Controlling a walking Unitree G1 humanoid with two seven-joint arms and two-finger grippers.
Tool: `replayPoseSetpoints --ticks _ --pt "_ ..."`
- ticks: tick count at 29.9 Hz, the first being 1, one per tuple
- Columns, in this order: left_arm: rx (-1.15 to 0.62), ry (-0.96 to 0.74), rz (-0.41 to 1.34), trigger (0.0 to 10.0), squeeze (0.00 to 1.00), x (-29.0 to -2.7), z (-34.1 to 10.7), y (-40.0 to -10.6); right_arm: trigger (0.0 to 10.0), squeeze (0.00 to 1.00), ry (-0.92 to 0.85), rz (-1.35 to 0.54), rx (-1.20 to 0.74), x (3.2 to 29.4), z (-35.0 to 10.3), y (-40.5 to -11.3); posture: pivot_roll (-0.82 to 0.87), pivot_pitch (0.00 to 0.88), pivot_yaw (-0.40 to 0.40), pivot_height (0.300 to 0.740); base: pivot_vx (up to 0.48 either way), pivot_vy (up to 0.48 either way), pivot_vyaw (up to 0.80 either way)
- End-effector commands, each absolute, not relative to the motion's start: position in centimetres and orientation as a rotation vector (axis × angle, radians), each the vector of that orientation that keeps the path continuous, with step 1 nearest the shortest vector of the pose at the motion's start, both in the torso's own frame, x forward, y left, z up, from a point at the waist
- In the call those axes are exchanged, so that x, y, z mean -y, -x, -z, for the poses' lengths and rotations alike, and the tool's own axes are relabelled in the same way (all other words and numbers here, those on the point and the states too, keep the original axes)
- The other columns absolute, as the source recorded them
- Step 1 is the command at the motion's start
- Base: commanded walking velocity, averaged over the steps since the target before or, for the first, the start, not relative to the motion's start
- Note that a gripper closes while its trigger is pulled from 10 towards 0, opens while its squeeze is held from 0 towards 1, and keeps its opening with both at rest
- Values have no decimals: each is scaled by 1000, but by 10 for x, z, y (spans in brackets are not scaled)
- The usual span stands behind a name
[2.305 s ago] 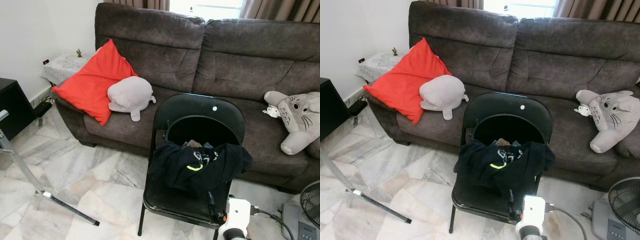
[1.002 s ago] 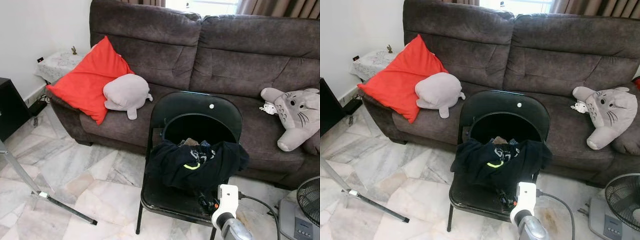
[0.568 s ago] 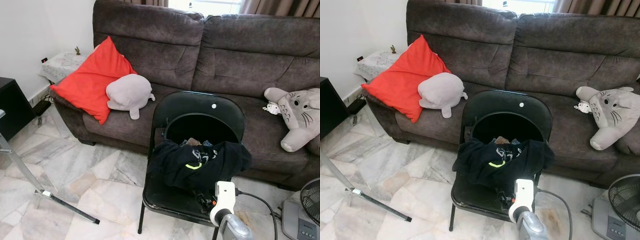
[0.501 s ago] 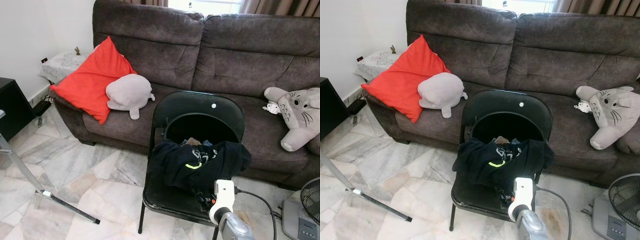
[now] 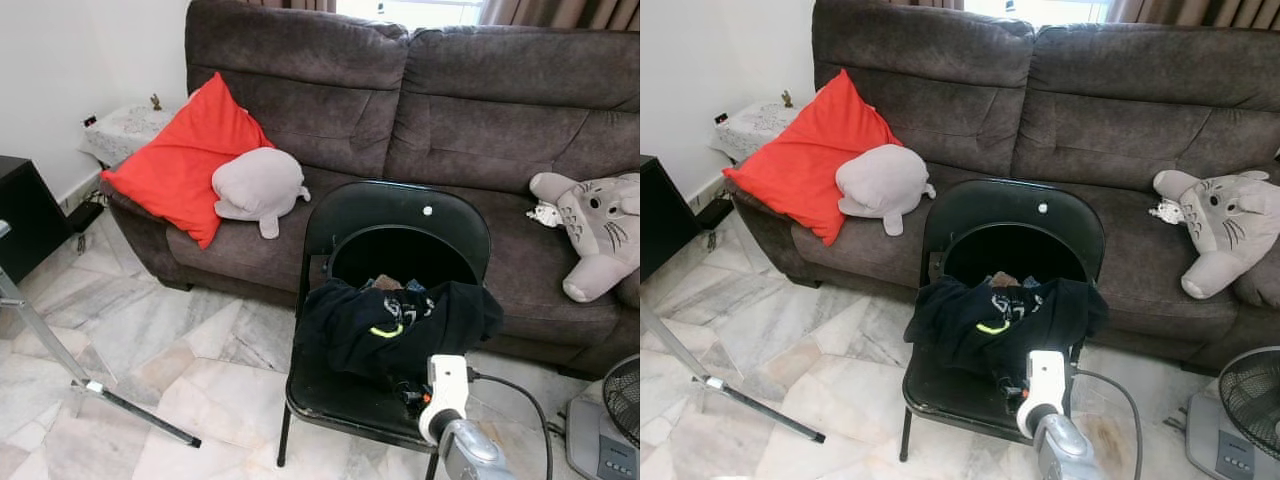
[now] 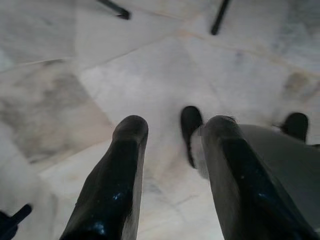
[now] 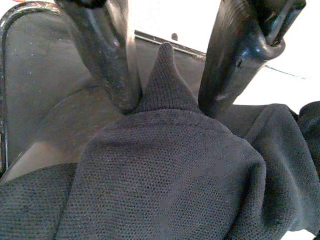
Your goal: Hang hanger
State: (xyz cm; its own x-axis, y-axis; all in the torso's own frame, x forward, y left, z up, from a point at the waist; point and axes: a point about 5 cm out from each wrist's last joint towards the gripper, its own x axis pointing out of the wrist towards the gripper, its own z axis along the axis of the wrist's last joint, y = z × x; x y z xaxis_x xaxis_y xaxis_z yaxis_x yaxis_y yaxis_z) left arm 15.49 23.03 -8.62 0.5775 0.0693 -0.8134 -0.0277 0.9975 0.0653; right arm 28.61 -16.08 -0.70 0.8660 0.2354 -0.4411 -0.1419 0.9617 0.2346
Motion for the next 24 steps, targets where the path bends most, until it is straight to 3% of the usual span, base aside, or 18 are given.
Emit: replayPoseSetpoints --ticks 1,13,24 --pt "-988 -65 -67 10000 0 -229 89 -150 0 0 -201 -193 -476 162 7 -286 59 57 28 740 0 0 0" --pt "-981 -68 -45 10000 0 -205 93 -153 0 0 -209 -204 -418 154 2 -288 48 44 24 740 0 0 0" --pt "-978 -67 -50 10000 0 -211 92 -152 0 0 -199 -225 -261 149 -19 -292 36 46 13 740 0 0 0"
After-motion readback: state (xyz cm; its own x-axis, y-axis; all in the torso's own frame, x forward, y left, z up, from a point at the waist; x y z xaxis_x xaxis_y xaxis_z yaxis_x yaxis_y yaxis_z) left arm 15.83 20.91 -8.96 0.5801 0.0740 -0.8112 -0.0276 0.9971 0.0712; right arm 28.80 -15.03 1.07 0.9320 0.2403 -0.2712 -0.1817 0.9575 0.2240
